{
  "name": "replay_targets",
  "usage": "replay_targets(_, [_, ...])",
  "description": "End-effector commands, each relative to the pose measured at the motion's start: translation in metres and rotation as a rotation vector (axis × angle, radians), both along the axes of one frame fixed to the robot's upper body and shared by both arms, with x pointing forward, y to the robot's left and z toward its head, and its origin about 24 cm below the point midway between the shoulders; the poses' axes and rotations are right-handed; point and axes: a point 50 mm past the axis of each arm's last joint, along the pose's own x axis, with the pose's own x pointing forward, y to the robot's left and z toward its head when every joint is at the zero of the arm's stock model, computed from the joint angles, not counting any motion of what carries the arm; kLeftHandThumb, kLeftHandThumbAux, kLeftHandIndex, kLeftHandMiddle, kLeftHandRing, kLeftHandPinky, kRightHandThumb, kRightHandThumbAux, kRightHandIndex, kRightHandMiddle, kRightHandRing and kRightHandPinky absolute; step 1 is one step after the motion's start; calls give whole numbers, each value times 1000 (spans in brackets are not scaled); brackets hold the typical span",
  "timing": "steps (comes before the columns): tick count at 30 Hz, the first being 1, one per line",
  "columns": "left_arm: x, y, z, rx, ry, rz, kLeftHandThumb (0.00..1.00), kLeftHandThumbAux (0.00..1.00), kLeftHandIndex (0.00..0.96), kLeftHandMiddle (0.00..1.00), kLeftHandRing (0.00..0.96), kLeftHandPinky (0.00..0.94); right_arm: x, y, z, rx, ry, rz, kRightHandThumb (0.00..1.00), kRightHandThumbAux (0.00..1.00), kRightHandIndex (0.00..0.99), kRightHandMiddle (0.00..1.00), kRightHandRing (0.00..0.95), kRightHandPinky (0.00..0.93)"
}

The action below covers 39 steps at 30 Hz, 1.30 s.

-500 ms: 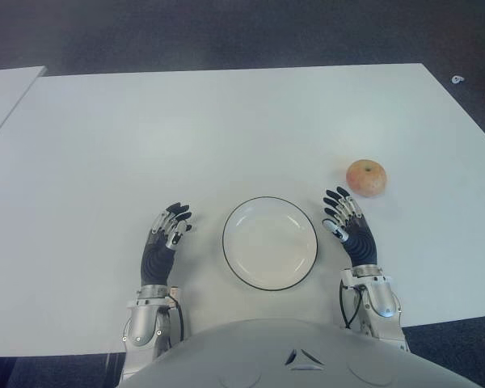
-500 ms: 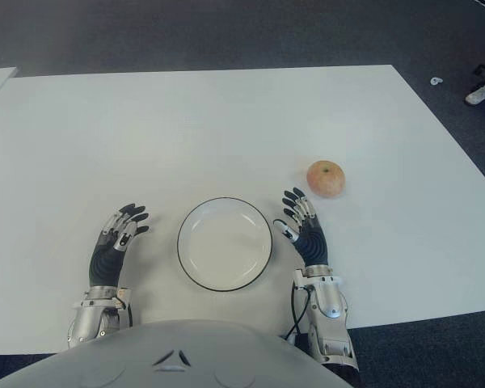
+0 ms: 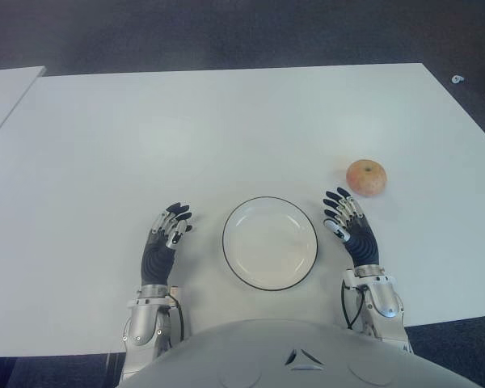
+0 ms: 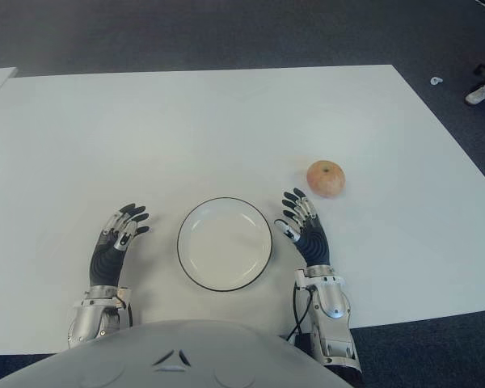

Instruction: Put the apples into the plate.

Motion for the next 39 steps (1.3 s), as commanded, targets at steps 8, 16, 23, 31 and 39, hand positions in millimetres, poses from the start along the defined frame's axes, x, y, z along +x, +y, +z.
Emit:
replay_targets(8, [-1,-1,-2,-21,23,17,227,461,205,251,275,313,-5,-6,29,-234,-170,19,472,580,100,172,173,205])
replay_targets(16, [1,-2,-3,-22,10,11,221,462,206,248,271,310,6,-17,45,-553,-359,41,412,572,89,144,141,158])
replay_targets(23, [2,-2,-4,-22,0,3,214,458,210,247,270,309,16,-21,63,-666,-473,55,366,590,86,131,127,140])
replay_targets(31, [3,-2,-5,-17,-14,-13,211,453,205,237,261,300,25,-35,81,-1011,-573,8,395,576,79,109,119,148])
replay_targets(39, [5,-4,-6,-26,6,13,215,450,196,238,262,308,36,-42,87,-1152,-643,-16,497,525,71,106,114,133])
